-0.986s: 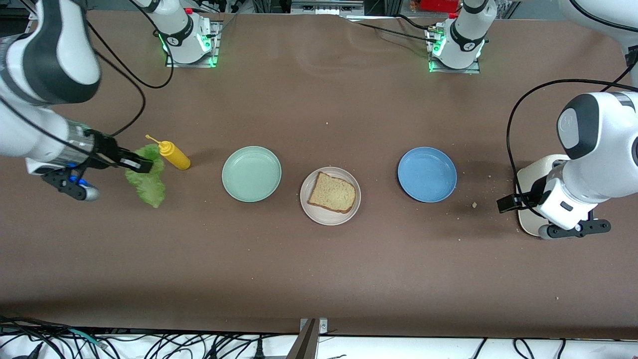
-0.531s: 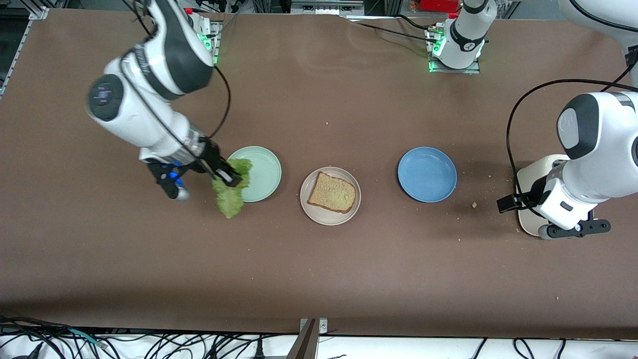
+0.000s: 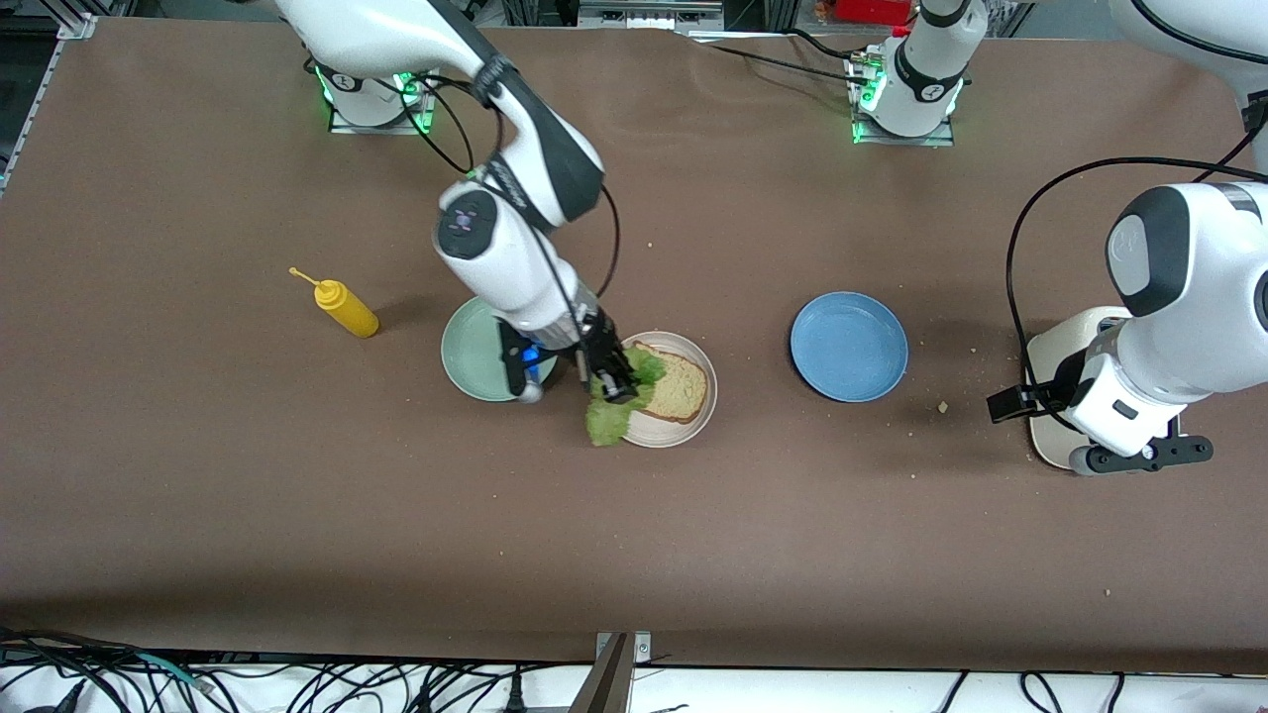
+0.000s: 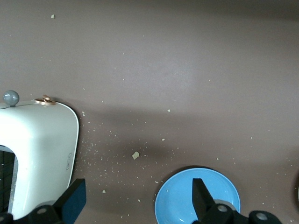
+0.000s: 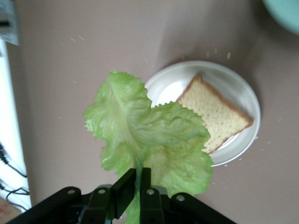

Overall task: Make sandwich in beige plate with both arms
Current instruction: 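Carry the lettuce leaf onto the bread on the beige plate, then open the right gripper to release the lettuce onto the bread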

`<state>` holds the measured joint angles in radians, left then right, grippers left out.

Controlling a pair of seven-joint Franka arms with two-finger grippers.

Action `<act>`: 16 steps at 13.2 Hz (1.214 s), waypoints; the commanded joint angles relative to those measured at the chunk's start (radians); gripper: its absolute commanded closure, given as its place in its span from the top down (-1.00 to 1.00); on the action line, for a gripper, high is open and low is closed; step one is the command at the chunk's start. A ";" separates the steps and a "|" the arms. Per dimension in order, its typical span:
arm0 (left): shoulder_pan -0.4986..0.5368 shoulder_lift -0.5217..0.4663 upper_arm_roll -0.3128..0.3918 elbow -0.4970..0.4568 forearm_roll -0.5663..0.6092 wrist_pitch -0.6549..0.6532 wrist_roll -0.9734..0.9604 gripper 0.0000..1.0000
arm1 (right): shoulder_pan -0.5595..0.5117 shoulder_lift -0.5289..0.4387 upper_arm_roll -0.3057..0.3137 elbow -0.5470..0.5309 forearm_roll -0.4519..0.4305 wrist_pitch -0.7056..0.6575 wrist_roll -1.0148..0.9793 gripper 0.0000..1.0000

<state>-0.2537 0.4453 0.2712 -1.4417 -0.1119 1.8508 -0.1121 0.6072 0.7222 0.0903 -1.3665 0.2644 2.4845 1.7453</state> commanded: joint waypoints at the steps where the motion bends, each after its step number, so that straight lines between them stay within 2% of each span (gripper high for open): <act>1: -0.007 0.000 0.006 -0.002 -0.012 0.008 -0.008 1.00 | 0.032 0.083 -0.001 0.064 -0.005 0.017 0.060 -1.00; 5: -0.007 0.000 0.006 -0.002 -0.012 0.008 -0.008 1.00 | 0.060 0.105 0.000 0.034 -0.016 0.021 0.094 -1.00; 9: -0.007 0.000 0.006 -0.002 -0.012 0.010 -0.008 1.00 | 0.068 0.135 0.000 0.023 -0.080 0.030 0.114 -1.00; 10: -0.007 0.000 0.006 -0.002 -0.012 0.010 -0.008 1.00 | 0.069 0.135 0.002 0.021 -0.094 0.039 0.114 -0.80; 11: -0.007 0.000 0.006 -0.002 -0.012 0.010 -0.008 1.00 | 0.069 0.134 0.006 0.020 -0.093 0.040 0.117 0.16; 12: -0.007 0.000 0.006 -0.002 -0.012 0.010 -0.008 1.00 | 0.069 0.134 0.008 0.021 -0.096 0.042 0.132 0.51; 14: -0.007 0.000 0.006 -0.002 -0.012 0.010 -0.008 1.00 | 0.074 0.131 0.011 0.023 -0.097 0.040 0.177 0.97; 16: -0.007 0.000 0.006 -0.002 -0.012 0.008 -0.008 1.00 | 0.074 0.103 0.011 0.026 -0.090 0.031 0.186 0.98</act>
<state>-0.2537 0.4453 0.2712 -1.4418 -0.1119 1.8509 -0.1121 0.6839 0.8508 0.0920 -1.3484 0.1894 2.5218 1.8933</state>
